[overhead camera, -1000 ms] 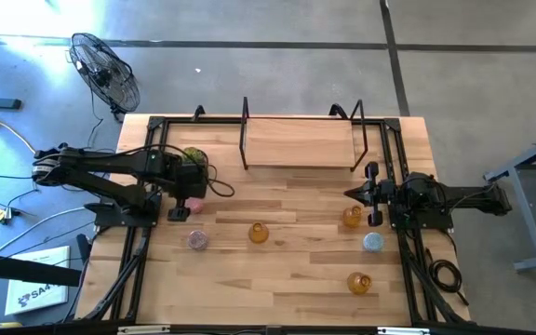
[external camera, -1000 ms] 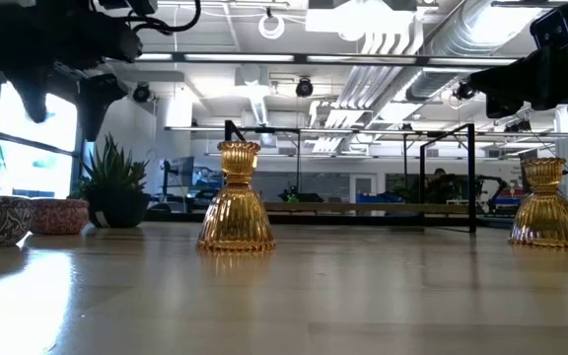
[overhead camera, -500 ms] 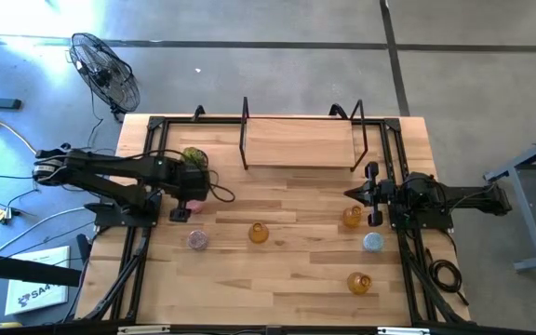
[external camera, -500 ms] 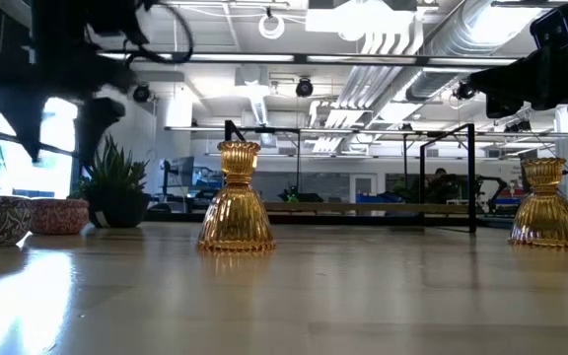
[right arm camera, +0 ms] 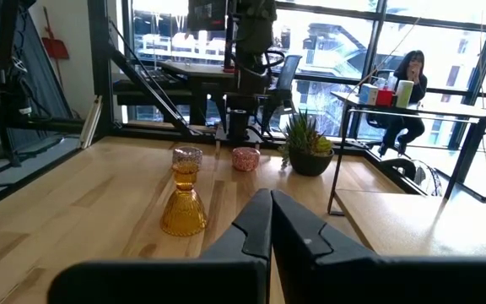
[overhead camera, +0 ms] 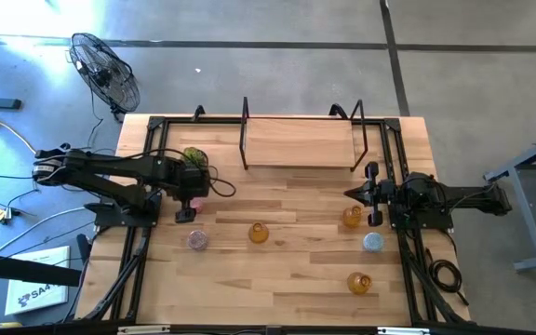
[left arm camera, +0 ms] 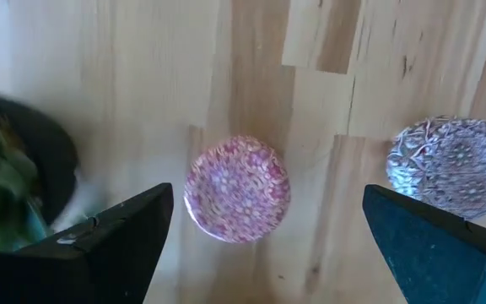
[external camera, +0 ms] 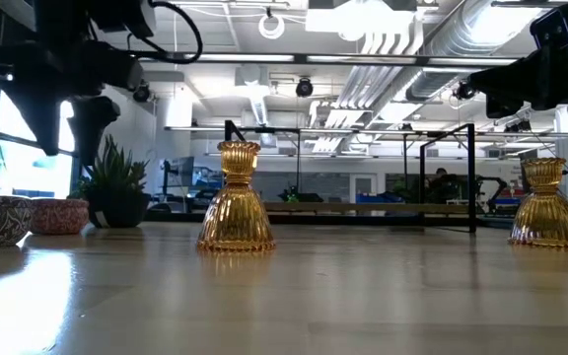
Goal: Pick & Place candle stick holders
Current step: Put the pink patterned scented candle on the shelf
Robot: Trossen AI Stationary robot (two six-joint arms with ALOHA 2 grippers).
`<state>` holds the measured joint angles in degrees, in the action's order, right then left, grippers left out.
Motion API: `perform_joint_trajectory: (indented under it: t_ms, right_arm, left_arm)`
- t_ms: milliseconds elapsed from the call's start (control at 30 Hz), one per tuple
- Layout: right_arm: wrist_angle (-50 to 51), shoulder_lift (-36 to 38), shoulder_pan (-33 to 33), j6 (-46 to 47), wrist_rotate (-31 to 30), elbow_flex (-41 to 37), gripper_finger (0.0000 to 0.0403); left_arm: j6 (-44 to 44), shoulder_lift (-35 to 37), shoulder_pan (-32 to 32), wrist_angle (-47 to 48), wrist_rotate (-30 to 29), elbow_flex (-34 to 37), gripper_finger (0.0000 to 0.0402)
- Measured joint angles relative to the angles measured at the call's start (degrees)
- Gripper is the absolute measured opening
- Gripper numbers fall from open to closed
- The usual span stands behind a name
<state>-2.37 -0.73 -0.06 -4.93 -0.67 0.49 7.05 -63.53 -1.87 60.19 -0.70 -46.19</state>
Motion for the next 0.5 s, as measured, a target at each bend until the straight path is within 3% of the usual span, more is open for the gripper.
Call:
perform_joint_trajectory:
  t_ms: [400,500]
  right_arm:
    - [0.0,0.0,0.0,0.0,0.0,0.0,0.0]
    - [0.0,0.0,0.0,0.0,0.0,0.0,0.0]
  left_arm:
    - [31.6,-0.1,0.0,-1.4,1.3,5.8,0.0379]
    - [33.7,-0.1,0.0,-4.4,0.2,7.4,0.0379]
